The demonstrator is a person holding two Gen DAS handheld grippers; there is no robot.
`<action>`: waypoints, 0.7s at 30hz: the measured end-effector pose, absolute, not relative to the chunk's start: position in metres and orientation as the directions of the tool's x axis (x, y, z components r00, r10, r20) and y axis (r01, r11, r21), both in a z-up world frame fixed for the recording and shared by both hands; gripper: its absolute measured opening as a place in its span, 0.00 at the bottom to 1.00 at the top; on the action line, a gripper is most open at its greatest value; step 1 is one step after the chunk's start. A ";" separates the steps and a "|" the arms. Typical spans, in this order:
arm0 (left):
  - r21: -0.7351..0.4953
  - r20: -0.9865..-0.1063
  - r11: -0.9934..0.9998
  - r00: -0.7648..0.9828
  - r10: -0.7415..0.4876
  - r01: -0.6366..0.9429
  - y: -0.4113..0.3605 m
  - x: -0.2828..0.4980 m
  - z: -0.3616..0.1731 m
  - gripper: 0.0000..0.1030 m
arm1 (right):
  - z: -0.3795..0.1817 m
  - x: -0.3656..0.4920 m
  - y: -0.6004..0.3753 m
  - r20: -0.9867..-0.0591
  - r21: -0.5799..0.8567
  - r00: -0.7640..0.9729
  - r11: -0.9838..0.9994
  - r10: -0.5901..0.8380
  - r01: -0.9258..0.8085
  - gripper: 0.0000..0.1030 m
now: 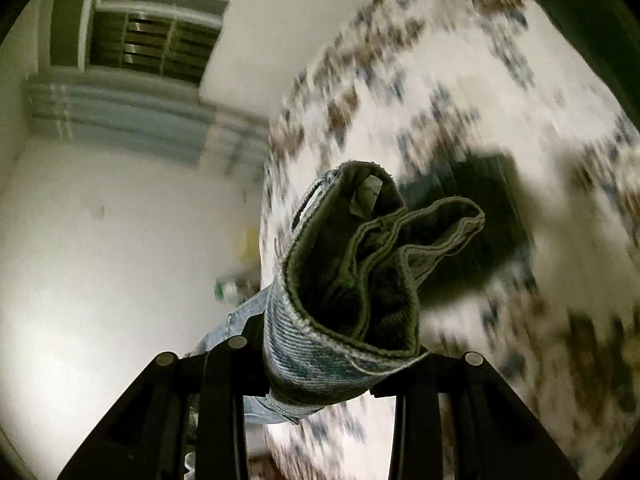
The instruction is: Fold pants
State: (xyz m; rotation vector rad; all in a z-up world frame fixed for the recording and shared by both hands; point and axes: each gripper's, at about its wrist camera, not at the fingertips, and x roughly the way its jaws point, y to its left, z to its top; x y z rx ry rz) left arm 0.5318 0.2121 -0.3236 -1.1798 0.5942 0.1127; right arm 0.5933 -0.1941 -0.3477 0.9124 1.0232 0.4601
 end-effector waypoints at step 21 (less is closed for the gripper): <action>-0.637 -0.754 0.650 0.513 -0.412 -0.414 0.202 0.634 -0.520 0.27 | -0.538 0.663 -0.192 -0.633 0.771 0.480 0.553 0.608 0.315 0.48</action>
